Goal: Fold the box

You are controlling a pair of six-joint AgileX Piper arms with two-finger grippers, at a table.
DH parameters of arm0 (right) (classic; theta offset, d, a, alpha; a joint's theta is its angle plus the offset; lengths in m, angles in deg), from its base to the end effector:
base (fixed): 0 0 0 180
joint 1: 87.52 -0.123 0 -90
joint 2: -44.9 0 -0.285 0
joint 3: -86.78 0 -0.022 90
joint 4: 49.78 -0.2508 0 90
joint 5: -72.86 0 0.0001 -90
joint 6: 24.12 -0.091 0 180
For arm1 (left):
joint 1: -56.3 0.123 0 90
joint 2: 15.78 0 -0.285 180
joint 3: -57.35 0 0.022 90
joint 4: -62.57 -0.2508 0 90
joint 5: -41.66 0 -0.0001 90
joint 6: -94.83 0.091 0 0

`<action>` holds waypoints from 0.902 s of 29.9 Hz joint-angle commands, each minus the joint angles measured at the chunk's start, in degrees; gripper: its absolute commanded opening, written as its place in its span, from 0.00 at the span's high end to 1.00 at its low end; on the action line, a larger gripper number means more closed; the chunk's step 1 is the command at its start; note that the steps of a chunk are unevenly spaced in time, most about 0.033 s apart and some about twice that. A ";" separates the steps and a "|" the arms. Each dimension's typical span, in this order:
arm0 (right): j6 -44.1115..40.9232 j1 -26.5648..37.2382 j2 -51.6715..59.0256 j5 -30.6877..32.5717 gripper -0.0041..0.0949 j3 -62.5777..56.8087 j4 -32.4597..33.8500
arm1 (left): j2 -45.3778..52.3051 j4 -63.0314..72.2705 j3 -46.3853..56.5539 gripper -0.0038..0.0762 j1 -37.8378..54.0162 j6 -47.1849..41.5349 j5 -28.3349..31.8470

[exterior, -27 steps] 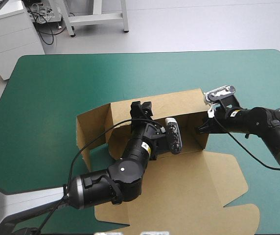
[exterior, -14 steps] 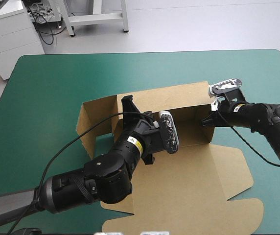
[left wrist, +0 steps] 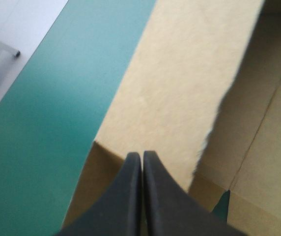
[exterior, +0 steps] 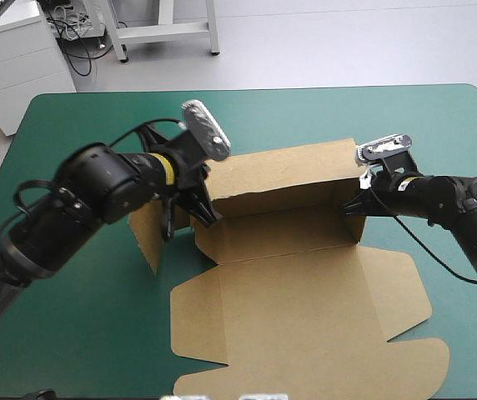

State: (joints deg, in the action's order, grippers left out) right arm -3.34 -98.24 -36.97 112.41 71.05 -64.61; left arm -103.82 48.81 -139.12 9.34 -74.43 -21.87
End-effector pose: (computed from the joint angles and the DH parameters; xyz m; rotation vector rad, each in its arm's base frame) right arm 0.2657 0.0654 0.3289 -0.4881 2.3223 0.2069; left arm 0.2085 -0.1948 0.4457 1.1400 2.0252 -0.0108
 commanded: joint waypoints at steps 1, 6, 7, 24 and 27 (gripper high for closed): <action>-0.35 -0.16 1.55 -2.69 0.98 2.24 -1.31 | 4.55 6.47 -2.30 0.96 9.24 0.64 1.95; -0.35 -0.16 1.55 -2.60 0.98 2.24 -1.31 | 9.26 9.96 1.41 0.99 19.72 -2.21 3.43; -0.35 -0.16 1.55 -2.60 0.98 2.24 -1.31 | 10.50 10.07 3.00 0.99 21.10 -2.35 4.19; -0.82 -0.16 1.66 5.76 0.98 5.39 -3.37 | 27.39 -3.16 26.63 0.99 23.40 -15.42 10.80; -2.09 -0.16 1.26 11.42 0.98 8.55 -3.26 | 28.50 -6.92 26.63 0.99 23.40 -16.26 10.80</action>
State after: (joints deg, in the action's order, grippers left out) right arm -3.91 -98.24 -36.97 120.98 75.15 -65.88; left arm -76.99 46.07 -111.07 32.78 -89.24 -14.75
